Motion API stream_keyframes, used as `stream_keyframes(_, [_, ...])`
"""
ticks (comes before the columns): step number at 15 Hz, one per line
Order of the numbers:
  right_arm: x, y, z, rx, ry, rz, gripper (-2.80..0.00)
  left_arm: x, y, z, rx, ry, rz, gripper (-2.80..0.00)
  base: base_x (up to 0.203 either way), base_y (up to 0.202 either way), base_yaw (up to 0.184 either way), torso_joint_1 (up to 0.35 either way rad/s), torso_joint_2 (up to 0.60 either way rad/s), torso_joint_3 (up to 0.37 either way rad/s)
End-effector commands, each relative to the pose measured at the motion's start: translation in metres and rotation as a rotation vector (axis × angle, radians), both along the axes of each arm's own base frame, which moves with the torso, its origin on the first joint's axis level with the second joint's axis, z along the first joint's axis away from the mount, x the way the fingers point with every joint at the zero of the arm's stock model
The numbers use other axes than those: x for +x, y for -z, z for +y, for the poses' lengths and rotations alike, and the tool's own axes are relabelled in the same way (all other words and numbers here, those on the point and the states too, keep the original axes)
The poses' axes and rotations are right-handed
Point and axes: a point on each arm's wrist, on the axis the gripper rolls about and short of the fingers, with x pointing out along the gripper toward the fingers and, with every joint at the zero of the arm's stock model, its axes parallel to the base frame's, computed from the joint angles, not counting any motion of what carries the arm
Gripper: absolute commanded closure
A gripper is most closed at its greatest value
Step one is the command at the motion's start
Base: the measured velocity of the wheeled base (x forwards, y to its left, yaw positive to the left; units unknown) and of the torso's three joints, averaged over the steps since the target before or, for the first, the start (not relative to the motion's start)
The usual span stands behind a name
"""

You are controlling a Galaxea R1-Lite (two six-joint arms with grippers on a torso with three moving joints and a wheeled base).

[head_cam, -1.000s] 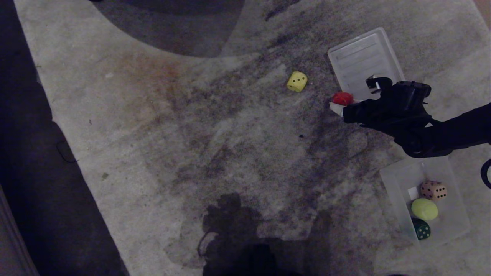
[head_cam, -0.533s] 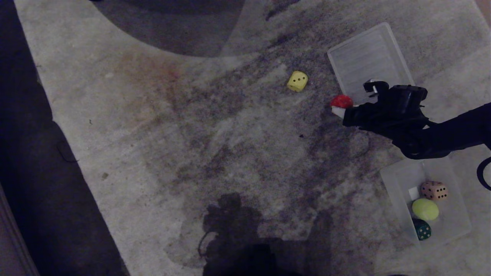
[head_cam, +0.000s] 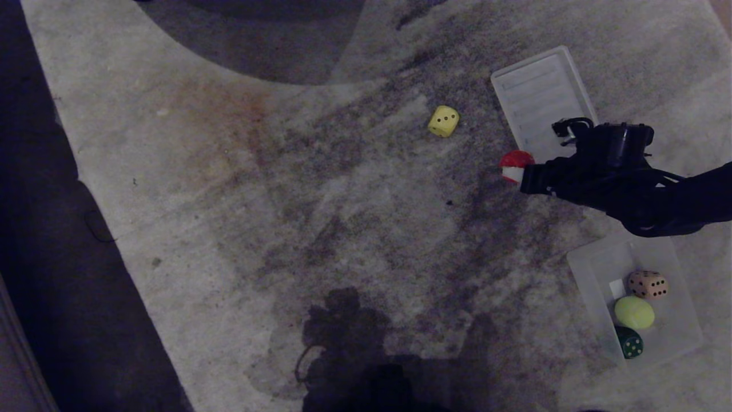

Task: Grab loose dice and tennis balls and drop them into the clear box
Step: Pick up toys out of the box, then put the toys in the box

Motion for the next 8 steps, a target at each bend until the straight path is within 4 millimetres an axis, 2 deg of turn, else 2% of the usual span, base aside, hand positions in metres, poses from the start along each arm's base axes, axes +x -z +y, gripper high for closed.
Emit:
stream_keyframes(1, [-0.021, -0.020, 0.001, 0.025, -0.004, -0.024, 0.00, 0.000, 0.000, 0.000, -0.001, -0.001, 0.002, 0.00, 0.000, 0.000, 0.000, 0.000, 0.00, 0.000])
stream_keyframes(4, [-0.041, -0.033, -0.001, 0.030, 0.000, -0.010, 0.00, 0.000, 0.000, 0.000, -0.001, -0.001, 0.002, 0.00, 0.000, 0.000, 0.000, 0.000, 0.00, 0.000])
stream_keyframes(8, [-0.085, -0.064, -0.007, 0.066, 0.020, 0.042, 0.00, 0.000, 0.000, 0.000, -0.001, -0.001, 0.002, 0.00, 0.000, 0.000, 0.000, 0.000, 0.00, 0.000])
